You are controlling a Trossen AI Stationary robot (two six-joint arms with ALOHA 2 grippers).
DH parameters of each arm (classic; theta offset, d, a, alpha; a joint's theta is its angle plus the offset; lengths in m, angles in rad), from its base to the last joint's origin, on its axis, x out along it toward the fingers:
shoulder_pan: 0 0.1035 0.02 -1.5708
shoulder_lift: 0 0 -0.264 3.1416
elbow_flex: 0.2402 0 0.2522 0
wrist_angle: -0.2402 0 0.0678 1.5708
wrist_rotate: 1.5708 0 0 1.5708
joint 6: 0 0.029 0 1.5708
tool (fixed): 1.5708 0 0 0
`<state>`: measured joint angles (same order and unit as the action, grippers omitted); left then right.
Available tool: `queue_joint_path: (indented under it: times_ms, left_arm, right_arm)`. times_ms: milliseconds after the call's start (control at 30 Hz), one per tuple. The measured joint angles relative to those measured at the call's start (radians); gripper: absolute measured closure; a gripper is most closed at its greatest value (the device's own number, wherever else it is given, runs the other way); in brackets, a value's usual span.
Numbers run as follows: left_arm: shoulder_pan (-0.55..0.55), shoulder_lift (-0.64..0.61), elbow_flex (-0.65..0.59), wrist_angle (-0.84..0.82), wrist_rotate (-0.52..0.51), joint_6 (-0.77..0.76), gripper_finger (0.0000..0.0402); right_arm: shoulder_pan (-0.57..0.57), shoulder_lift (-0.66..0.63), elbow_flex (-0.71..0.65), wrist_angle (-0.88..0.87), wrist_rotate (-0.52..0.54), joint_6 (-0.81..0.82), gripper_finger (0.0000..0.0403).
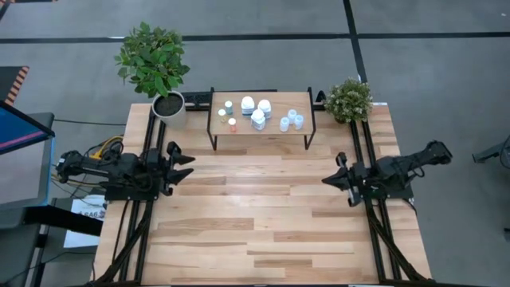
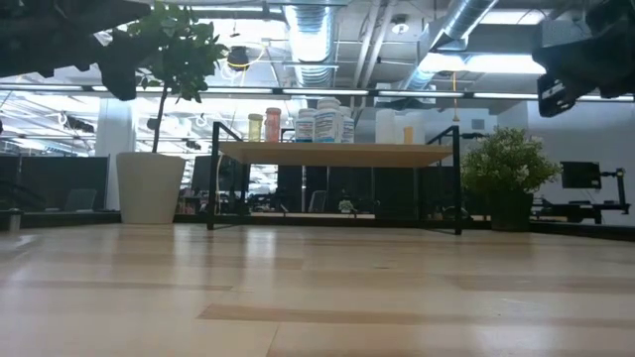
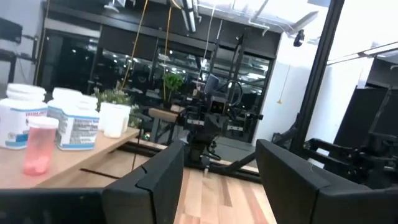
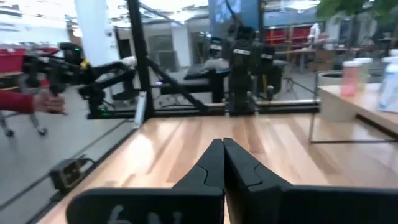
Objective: Pick and place medicine bottles onto shelf by color
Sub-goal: Return to Home Position
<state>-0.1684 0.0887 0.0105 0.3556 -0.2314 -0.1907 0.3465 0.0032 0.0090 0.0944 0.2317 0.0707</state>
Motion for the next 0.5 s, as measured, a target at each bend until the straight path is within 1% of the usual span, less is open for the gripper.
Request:
queue_joint_path:
  times_ms: [133,200,300,367,433,500]
  left_arm:
    - [0.000,0.000,0.000,-0.007,-0.001,0.008,0.0213]
    - [0.000,0.000,0.000,-0.007,-0.015,0.020,0.0213]
    - [0.000,0.000,0.000,-0.004,-0.047,0.023,0.0213]
    - [0.000,0.000,-0.001,-0.006,-0.055,0.023,0.0213]
    - [0.000,0.000,-0.001,-0.010,-0.054,0.022,0.0213]
    - [0.000,0.000,-0.001,-0.011,-0.049,0.022,0.0213]
  right_arm:
    - [-0.071,-0.001,0.000,0.039,0.001,-0.071,0.0390]
    - [-0.127,-0.002,-0.001,0.083,-0.009,-0.115,0.0390]
    - [-0.229,-0.001,-0.001,0.070,-0.051,-0.106,0.0390]
    - [-0.299,-0.002,-0.001,0.024,-0.126,-0.044,0.0390]
    - [-0.360,0.000,-0.001,-0.042,-0.260,0.046,0.0390]
    - [-0.406,0.002,-0.002,-0.037,-0.384,0.101,0.0390]
